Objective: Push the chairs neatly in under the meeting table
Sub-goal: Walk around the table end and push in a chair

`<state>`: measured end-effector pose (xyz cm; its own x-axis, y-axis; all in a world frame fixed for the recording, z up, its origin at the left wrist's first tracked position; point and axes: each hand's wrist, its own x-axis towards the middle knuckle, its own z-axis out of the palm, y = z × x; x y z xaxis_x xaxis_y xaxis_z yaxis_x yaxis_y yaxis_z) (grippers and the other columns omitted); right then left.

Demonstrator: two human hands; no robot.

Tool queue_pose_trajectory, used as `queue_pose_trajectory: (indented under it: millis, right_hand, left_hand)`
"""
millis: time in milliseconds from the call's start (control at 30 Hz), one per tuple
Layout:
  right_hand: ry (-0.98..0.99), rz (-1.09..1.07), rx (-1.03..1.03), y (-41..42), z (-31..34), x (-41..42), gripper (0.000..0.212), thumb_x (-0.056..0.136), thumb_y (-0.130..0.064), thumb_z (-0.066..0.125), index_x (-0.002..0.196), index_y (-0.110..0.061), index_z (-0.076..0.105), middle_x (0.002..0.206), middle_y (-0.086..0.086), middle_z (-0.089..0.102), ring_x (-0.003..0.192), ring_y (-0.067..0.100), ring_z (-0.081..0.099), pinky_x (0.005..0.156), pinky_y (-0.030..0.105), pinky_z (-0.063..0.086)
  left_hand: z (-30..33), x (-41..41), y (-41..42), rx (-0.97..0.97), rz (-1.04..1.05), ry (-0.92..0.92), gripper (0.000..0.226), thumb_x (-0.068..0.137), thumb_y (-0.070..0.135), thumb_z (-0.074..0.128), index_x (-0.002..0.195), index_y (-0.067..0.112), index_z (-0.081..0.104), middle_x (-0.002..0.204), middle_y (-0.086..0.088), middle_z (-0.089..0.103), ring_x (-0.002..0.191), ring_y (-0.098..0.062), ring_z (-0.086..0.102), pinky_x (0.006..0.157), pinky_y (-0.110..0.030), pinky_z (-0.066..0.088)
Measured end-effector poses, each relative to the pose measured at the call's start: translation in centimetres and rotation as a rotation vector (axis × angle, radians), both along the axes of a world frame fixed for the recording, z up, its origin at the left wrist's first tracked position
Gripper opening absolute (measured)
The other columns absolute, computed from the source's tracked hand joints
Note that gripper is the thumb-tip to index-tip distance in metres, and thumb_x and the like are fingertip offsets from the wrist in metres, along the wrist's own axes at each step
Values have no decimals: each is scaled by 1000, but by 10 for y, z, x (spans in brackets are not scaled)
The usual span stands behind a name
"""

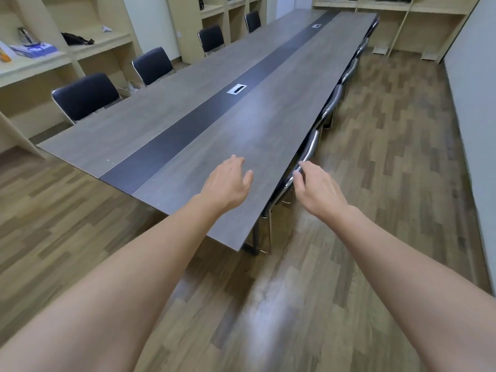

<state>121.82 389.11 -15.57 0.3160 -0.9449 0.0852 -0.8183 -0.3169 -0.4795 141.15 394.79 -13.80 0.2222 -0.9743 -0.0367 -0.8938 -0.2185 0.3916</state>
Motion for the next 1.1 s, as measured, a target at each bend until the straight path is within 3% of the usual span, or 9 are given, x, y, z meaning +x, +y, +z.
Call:
queue_pose_trajectory:
  millis: [167,367,500,633,767,933,1100]
  right_hand:
    - [30,-27,-3,11,1,66,29,103,-31,32,105,-9,49,105,7,53,105,30,52,79,36,35]
    - [48,-41,6,26,2,111,41,105,-31,32,133,-4,46,132,11,51,126,30,46,99,41,37]
    - [52,-58,-6,31,-5,126,41,104,-29,34,133,-3,47,132,11,52,125,30,46,98,40,37]
    - [72,-58,8,27,-10,143,39,103,-31,33,129,-6,47,117,7,54,119,31,50,88,37,38]
    - [86,-47,-1,20,-6,169,48,104,-32,32,144,-7,38,147,8,43,137,25,37,108,38,32]
    - [113,-35,-30,13,-1,207,42,104,-30,31,136,-4,43,139,10,48,130,28,42,101,39,35]
    - [170,-68,-36,13,-9,251,41,104,-29,32,136,-5,42,142,10,46,131,29,42,101,39,35]
  left_hand:
    - [1,63,12,32,-39,-15,55,106,36,36,153,9,30,163,-11,22,146,-28,29,116,-39,25]
    - [0,110,25,70,-98,-42,50,106,32,36,149,7,34,159,-14,29,143,-29,34,115,-39,28]
    - [0,122,29,89,-129,-62,44,106,30,35,142,5,41,153,-16,38,135,-32,41,110,-42,32]
    - [-2,137,32,74,-139,-56,48,106,33,35,147,7,37,159,-15,29,141,-29,36,114,-41,28]
    - [-4,165,34,60,-117,-81,50,106,35,35,149,11,34,161,-12,27,145,-27,30,120,-43,18]
    - [-2,214,34,18,-100,-96,50,105,36,35,150,13,35,160,-10,29,147,-25,28,120,-43,15]
    - [-1,262,37,-16,-151,-102,43,106,29,34,144,9,42,153,-9,41,136,-24,41,115,-39,20]
